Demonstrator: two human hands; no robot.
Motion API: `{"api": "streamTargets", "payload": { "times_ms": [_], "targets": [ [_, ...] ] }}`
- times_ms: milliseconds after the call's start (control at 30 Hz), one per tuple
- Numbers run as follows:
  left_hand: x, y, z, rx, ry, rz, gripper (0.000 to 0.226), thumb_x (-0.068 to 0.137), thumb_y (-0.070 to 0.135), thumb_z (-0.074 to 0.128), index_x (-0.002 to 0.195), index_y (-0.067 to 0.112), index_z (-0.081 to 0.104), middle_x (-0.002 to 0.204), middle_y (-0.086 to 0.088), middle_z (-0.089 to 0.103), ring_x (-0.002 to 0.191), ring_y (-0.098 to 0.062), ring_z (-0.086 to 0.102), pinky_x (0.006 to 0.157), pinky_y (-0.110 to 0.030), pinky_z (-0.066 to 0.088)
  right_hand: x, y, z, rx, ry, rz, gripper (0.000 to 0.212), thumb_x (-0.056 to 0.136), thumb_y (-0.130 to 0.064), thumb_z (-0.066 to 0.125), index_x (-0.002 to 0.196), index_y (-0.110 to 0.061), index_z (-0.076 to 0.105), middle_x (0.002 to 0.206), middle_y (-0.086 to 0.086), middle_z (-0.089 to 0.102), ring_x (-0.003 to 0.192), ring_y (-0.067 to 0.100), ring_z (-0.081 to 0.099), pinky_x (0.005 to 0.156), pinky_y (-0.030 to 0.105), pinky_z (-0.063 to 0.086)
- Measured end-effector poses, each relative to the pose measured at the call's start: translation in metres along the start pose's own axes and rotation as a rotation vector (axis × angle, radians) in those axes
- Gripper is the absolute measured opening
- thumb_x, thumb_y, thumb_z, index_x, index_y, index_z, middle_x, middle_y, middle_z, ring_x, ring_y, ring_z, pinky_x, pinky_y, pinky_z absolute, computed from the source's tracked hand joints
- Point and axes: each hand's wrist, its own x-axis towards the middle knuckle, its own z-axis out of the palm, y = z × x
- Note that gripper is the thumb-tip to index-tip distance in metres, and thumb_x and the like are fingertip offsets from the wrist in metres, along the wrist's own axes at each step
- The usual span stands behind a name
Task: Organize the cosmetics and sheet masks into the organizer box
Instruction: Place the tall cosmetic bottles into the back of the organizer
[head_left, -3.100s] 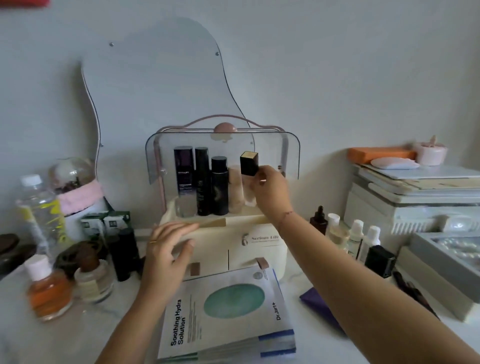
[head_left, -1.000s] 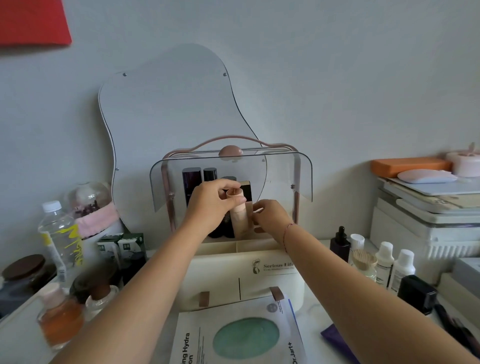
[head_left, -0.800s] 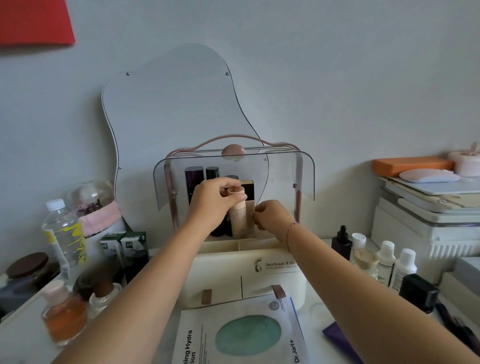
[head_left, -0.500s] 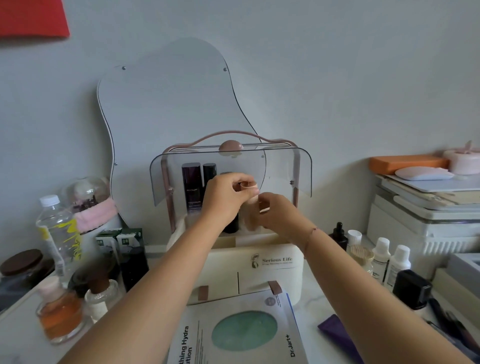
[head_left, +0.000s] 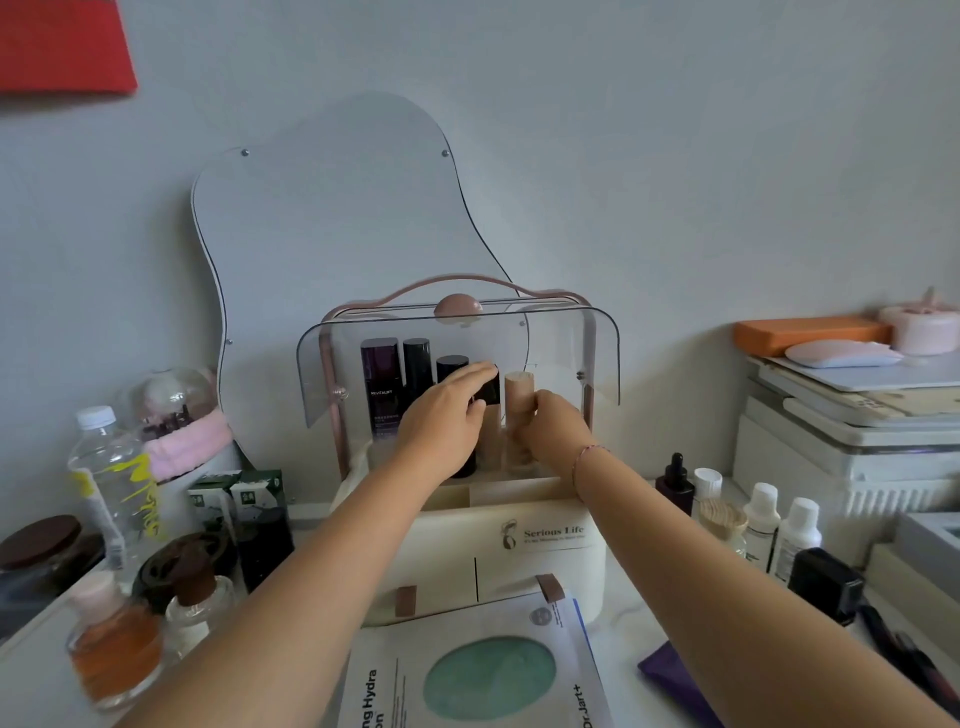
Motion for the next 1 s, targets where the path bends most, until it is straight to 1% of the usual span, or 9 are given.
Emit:
{"api": "streamTargets", "payload": {
  "times_ms": [200,333,467,567,700,800,867,933,1000],
  "targets": [
    [0.000,-0.004,-0.003,-0.053,-0.030,0.007,0.047,0.094,0.009,0.048,0.138,0.026,0.046,0.147,0.014,0.041,0.113,-0.019,0.057,0.099,-0.036,0.044,0.004,-0.004,0.002,-0.025,-0.016,0.008,0.017,0.088,-0.013,0.051,0.104,-0.009,0.055,0.096,0.010,0.054,0.091,0.025,0.054,0.078,0.031,0.043],
    [-0.004,-0.003,-0.003,-0.069,-0.032,0.002,0.050,0.094,0.010,0.049,0.139,0.030,0.043,0.148,0.014,0.039,0.096,-0.013,0.063,0.094,-0.034,0.047,-0.002,-0.002,0.002,-0.015,-0.015,0.062,0.012,0.091,-0.009,0.048,0.080,-0.014,0.045,0.086,0.007,0.049,0.070,0.015,0.046,0.058,0.017,0.034],
    [-0.018,-0.001,-0.006,-0.125,-0.010,0.022,0.050,0.093,0.012,0.052,0.139,0.031,0.044,0.145,0.017,0.041,0.096,-0.007,0.060,0.091,-0.032,0.049,-0.007,0.003,0.002,-0.084,0.021,0.051,0.026,0.092,-0.010,0.045,0.115,-0.002,0.050,0.110,0.013,0.060,0.100,0.027,0.059,0.083,0.032,0.048],
    [-0.035,-0.002,-0.011,-0.156,-0.016,0.025,0.047,0.093,0.015,0.053,0.138,0.029,0.046,0.144,0.017,0.043,0.112,-0.006,0.055,0.097,-0.030,0.044,-0.019,0.001,-0.002,-0.061,0.003,0.050,0.032,0.091,-0.018,0.048,0.120,-0.002,0.049,0.114,0.014,0.060,0.102,0.027,0.059,0.081,0.033,0.047],
    [-0.066,-0.012,-0.018,-0.121,-0.007,-0.013,0.032,0.092,0.027,0.055,0.124,0.032,0.060,0.121,0.014,0.062,0.104,-0.001,0.055,0.091,-0.023,0.041,-0.050,0.003,-0.014,-0.011,-0.012,-0.046,0.041,0.091,-0.022,0.052,0.126,-0.004,0.045,0.111,0.011,0.062,0.099,0.024,0.060,0.082,0.033,0.050],
    [-0.090,-0.018,-0.018,-0.129,-0.044,-0.064,0.024,0.089,0.036,0.059,0.111,0.032,0.068,0.106,0.017,0.067,0.096,-0.002,0.062,0.078,-0.016,0.042,-0.096,0.019,-0.028,0.178,0.155,-0.222,0.038,0.089,-0.019,0.056,0.127,-0.015,0.050,0.106,-0.007,0.061,0.094,0.005,0.060,0.076,0.010,0.048],
    [-0.104,-0.019,-0.014,-0.082,-0.024,-0.069,0.025,0.084,0.042,0.062,0.105,0.032,0.071,0.095,0.021,0.069,0.082,0.003,0.063,0.068,-0.009,0.041,-0.128,0.040,-0.040,0.272,0.323,-0.288,0.030,0.087,-0.018,0.061,0.117,-0.021,0.058,0.098,-0.014,0.063,0.089,-0.004,0.062,0.076,0.005,0.048],
    [-0.112,-0.019,-0.011,-0.043,0.037,-0.058,0.025,0.081,0.043,0.066,0.102,0.031,0.073,0.094,0.015,0.073,0.080,0.000,0.065,0.069,-0.013,0.045,-0.152,0.068,-0.051,0.320,0.487,-0.263,0.026,0.085,-0.017,0.064,0.109,-0.024,0.060,0.096,-0.014,0.065,0.088,-0.002,0.063,0.079,0.013,0.052],
    [-0.117,-0.019,-0.008,-0.026,0.109,-0.007,0.027,0.078,0.037,0.072,0.102,0.026,0.074,0.096,0.006,0.075,0.085,-0.011,0.069,0.079,-0.027,0.052,-0.169,0.100,-0.061,0.243,0.689,-0.199,0.025,0.083,-0.020,0.065,0.106,-0.025,0.058,0.098,-0.010,0.061,0.091,0.008,0.061,0.083,0.024,0.053]
  ]
}}
